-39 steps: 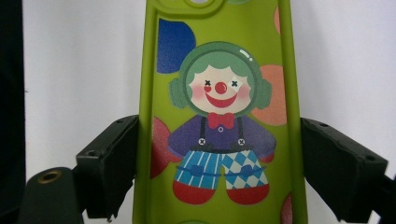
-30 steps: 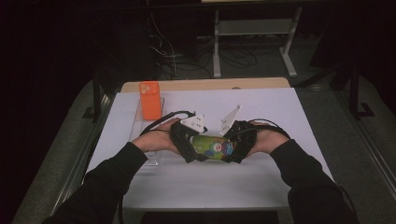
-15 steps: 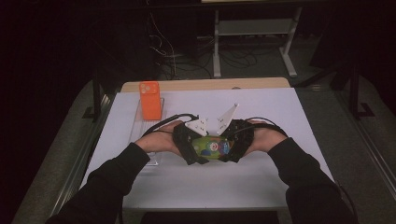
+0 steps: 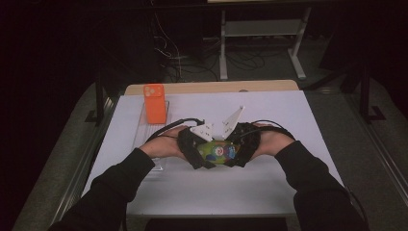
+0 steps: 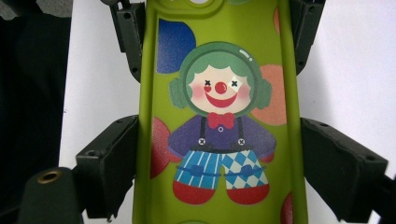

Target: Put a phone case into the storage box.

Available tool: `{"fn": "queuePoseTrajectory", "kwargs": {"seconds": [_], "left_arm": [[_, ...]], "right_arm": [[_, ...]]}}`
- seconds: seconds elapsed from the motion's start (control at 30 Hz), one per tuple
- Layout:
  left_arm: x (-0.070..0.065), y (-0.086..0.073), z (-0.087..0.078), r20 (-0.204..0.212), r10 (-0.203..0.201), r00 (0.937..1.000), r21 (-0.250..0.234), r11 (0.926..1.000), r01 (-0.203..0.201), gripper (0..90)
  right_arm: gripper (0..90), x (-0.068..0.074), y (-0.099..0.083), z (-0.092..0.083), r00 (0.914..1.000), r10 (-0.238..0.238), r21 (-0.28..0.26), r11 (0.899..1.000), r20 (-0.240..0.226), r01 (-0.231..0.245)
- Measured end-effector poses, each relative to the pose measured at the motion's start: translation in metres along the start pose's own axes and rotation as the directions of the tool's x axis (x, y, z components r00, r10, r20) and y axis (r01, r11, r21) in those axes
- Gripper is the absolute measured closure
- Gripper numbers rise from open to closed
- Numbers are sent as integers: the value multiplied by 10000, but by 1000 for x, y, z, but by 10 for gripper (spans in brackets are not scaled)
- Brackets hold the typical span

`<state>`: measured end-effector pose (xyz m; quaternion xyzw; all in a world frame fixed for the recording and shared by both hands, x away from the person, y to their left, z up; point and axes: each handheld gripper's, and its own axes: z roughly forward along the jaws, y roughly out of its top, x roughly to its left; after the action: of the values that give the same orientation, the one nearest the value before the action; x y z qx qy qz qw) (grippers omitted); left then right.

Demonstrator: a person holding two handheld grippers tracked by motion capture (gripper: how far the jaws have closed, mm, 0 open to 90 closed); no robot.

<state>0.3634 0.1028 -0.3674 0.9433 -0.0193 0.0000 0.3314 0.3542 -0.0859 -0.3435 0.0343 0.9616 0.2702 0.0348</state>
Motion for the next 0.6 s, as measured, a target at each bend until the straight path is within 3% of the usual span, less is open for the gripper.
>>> {"fn": "queuePoseTrajectory", "kwargs": {"seconds": [0.17, 0.23, 0.33, 0.43, 0.53, 0.6], "left_arm": [[0, -1, 0, 240, -168, 9996, 33, 9999, 168, 147], [-2, -1, 0, 294, -415, 9987, -117, 9991, 418, 151], [-1, -1, 0, 196, -465, 9987, -82, 9989, 467, 153], [-1, -1, -1, 102, -283, 9995, 127, 9995, 282, 154], [-5, -2, 0, 41, -653, 9979, -50, 9979, 653, 154], [-6, -3, 0, -269, -767, 9967, 17, 9970, 767, 154]], "right_arm": [[147, 0, 0, 1, 9998, -8, 14, 10000, -180, 8], [143, 0, 0, 2, 9997, 27, -30, 10000, -257, -28], [119, -1, -1, 2, 9997, 170, -172, 9997, -168, -172], [13, -2, -1, 3, 9992, 321, -275, 9991, -227, -327], [0, -3, -4, 0, 9985, 548, -517, 9972, 2, -548], [0, -4, -7, -3, 9965, 827, -726, 9940, 137, -815]]}}
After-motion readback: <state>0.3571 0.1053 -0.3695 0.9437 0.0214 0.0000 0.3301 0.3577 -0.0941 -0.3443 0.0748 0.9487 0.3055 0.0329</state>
